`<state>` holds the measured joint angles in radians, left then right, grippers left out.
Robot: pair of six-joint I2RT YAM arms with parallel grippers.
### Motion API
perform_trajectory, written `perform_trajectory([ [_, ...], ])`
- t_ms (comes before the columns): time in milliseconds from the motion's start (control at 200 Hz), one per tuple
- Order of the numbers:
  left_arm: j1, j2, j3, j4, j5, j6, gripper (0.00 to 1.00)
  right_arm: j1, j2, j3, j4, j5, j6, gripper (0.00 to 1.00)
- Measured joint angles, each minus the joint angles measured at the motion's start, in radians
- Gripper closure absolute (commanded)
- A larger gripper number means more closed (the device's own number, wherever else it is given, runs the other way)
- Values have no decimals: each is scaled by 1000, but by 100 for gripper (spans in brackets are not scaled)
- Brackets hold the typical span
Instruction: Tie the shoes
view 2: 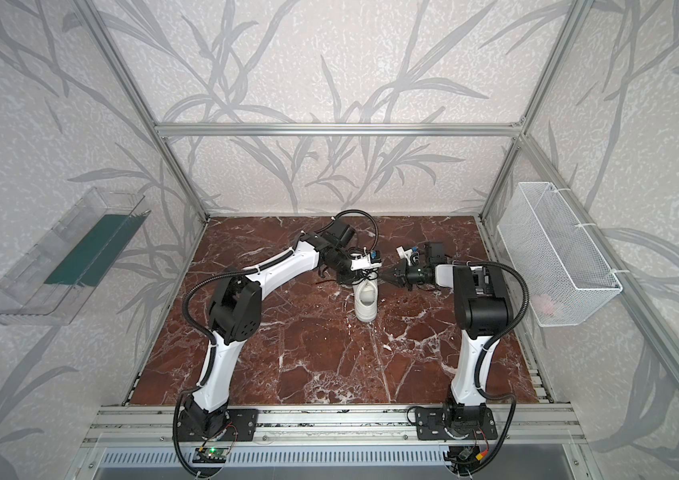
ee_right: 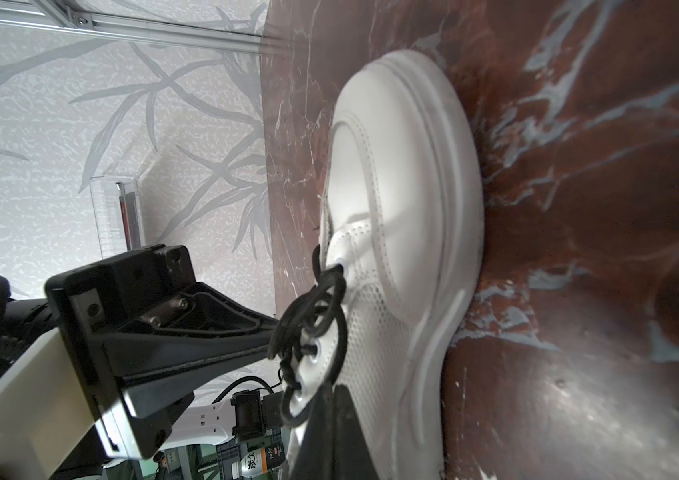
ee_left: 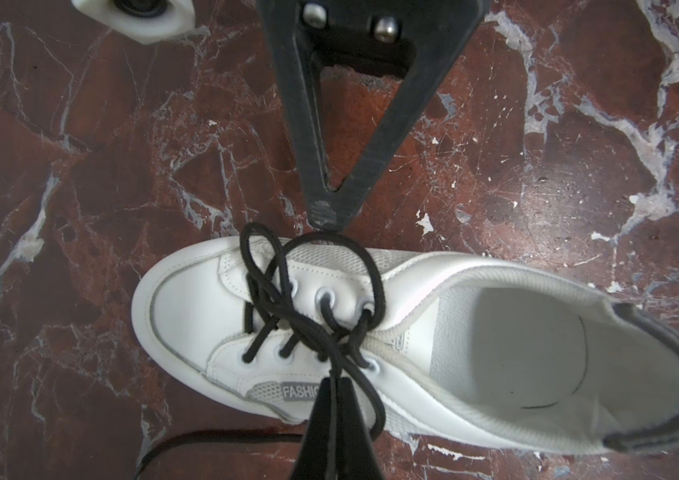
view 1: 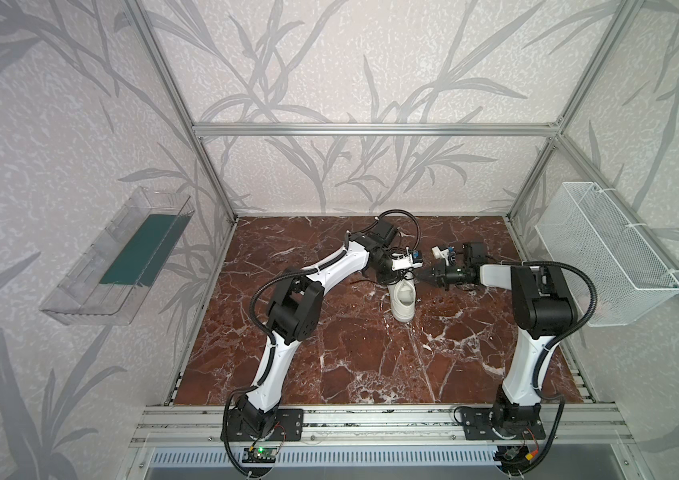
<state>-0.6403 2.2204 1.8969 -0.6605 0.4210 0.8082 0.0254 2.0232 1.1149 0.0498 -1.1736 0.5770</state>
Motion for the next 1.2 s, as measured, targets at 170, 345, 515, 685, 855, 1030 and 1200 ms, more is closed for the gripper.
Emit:
perform_trajectory([
  [170, 0, 0, 0, 3, 0, -6, 100, 0, 0, 0, -6, 6, -2, 99],
  [345, 0, 0, 0, 3, 0, -8, 100, -6, 0, -8, -25, 51, -1, 98],
  [515, 0, 0, 0, 3, 0, -8, 100, -5, 3, -11, -29, 61, 0, 98],
  [685, 0, 0, 0, 6, 0, -9, 100, 15, 10, -11, -19, 66, 16, 99],
  [855, 0, 0, 0, 30, 0, -20, 100, 35, 18, -12, 51, 53, 82, 99],
  [1030, 0, 0, 0, 42, 0, -24, 100, 45, 19, -26, 108, 35, 126, 99],
  [1200, 0, 0, 0, 42, 3, -24, 100, 46, 19, -66, 198, 18, 188, 99],
])
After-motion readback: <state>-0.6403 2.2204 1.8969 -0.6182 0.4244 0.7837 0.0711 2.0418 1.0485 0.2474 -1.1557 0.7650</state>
